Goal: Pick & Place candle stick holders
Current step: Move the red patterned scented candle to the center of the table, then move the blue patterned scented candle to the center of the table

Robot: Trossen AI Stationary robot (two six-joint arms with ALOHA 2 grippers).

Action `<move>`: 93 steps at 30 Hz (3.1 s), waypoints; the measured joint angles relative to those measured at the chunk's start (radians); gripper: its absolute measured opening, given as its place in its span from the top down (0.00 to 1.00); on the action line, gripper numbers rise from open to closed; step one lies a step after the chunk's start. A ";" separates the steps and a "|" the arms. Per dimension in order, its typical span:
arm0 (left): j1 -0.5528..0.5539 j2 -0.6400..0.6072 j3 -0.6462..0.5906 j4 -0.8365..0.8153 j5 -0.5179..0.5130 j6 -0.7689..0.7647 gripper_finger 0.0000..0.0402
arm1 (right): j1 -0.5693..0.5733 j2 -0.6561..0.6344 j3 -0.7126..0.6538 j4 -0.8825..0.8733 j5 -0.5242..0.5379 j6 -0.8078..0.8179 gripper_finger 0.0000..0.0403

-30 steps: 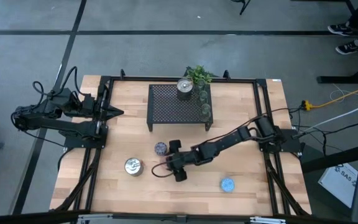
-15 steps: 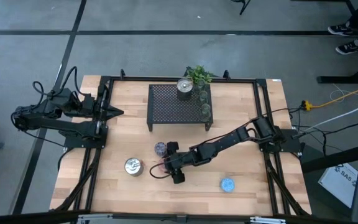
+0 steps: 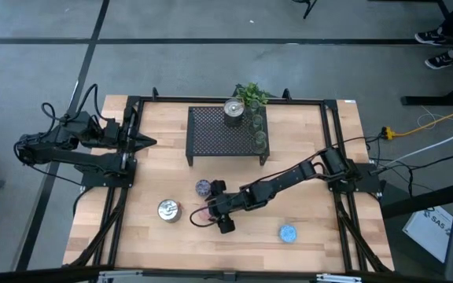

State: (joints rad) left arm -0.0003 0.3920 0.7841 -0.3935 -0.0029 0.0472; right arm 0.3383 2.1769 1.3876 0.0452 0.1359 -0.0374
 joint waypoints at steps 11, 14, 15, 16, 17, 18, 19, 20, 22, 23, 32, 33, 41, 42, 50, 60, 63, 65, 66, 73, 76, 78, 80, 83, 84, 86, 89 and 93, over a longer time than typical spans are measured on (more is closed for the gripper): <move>0.000 0.000 0.000 0.000 0.000 0.000 0.98 | 0.038 -0.057 -0.011 -0.019 0.062 -0.028 0.12; 0.000 0.000 0.000 0.000 0.000 0.000 0.99 | 0.057 -0.086 -0.012 -0.076 0.096 -0.031 0.12; 0.000 0.000 0.000 0.000 0.000 0.000 0.99 | 0.063 -0.097 -0.012 -0.095 0.104 -0.031 0.12; 0.000 0.000 0.000 0.000 0.000 0.000 0.99 | 0.068 -0.110 -0.012 -0.119 0.107 -0.030 0.12; 0.000 0.000 0.000 0.000 0.000 0.000 0.98 | 0.073 -0.122 -0.012 -0.146 0.108 -0.025 0.12; 0.000 0.000 0.000 0.000 0.000 0.000 0.98 | 0.078 -0.129 -0.012 -0.163 0.107 -0.014 0.12; 0.000 0.000 0.000 0.000 0.000 0.000 0.98 | 0.083 -0.139 -0.012 -0.181 0.106 0.003 0.12; 0.000 0.000 0.000 0.000 0.000 0.000 0.99 | 0.088 -0.152 -0.013 -0.216 0.103 0.015 0.12; 0.000 0.000 0.000 0.000 0.000 0.000 0.98 | 0.098 -0.179 -0.013 -0.258 0.095 0.048 0.12; 0.000 0.000 0.000 0.000 0.000 0.000 0.98 | 0.103 -0.197 -0.013 -0.295 0.092 0.066 0.12; 0.000 0.000 0.000 0.000 0.000 0.000 0.99 | 0.146 -0.362 -0.013 -0.752 -0.061 0.402 0.12; 0.000 0.000 0.000 0.000 0.000 0.000 0.98 | 0.157 -0.381 -0.013 -0.798 -0.092 0.449 0.12; 0.000 0.000 0.000 0.000 0.000 0.000 0.98 | 0.279 -0.452 -0.013 -1.180 -0.164 0.727 0.12; 0.000 0.000 0.000 0.000 0.000 0.000 0.99 | 0.296 -0.452 -0.013 -1.211 -0.185 0.754 0.12; 0.000 0.000 0.000 0.000 0.000 0.000 0.98 | 0.405 -0.452 -0.019 -1.257 -0.226 0.917 0.12; 0.000 0.000 0.000 0.000 0.000 0.000 0.99 | 0.470 -0.451 -0.222 -1.061 -0.240 1.045 0.12; 0.000 0.000 0.000 0.000 0.000 0.000 0.98 | 0.475 -0.451 -0.295 -0.931 -0.245 1.047 0.16; 0.000 0.000 0.000 0.000 0.000 0.000 0.99 | 0.475 -0.451 -0.337 -0.847 -0.244 1.047 0.20; 0.000 0.000 0.000 0.000 0.000 0.000 0.99 | 0.475 -0.451 -0.352 -0.827 -0.242 1.044 0.23; 0.000 0.000 0.000 0.000 0.000 0.000 0.98 | 0.425 -0.443 -0.401 -0.763 -0.198 1.027 0.46; 0.000 0.000 0.000 0.000 0.000 0.000 0.99 | 0.385 -0.419 -0.401 -0.717 -0.184 0.999 0.54; 0.000 0.000 0.000 0.000 0.000 0.000 0.98 | 0.354 -0.401 -0.400 -0.690 -0.193 0.981 0.58; 0.000 0.000 0.000 0.000 0.000 0.000 0.98 | 0.326 -0.385 -0.393 -0.687 -0.192 0.947 0.61; 0.000 0.000 0.000 0.000 0.000 0.000 0.98 | 0.279 -0.364 -0.362 -0.698 -0.170 0.895 0.64; 0.000 0.000 0.000 0.000 0.000 0.000 0.98 | 0.264 -0.359 -0.352 -0.696 -0.134 0.881 0.64; 0.000 0.000 0.000 0.000 0.000 0.000 0.99 | 0.229 -0.353 -0.339 -0.678 -0.083 0.830 0.66; 0.000 0.000 0.000 0.000 0.000 0.000 0.98 | 0.186 -0.340 -0.315 -0.618 -0.012 0.717 0.67; 0.000 0.000 0.000 0.000 0.000 0.000 0.99 | 0.159 -0.308 -0.262 -0.557 0.054 0.570 0.68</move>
State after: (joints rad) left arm -0.0002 0.3923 0.7842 -0.3935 -0.0032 0.0475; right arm 0.4970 1.8689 1.1254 -0.5119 0.1895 0.5325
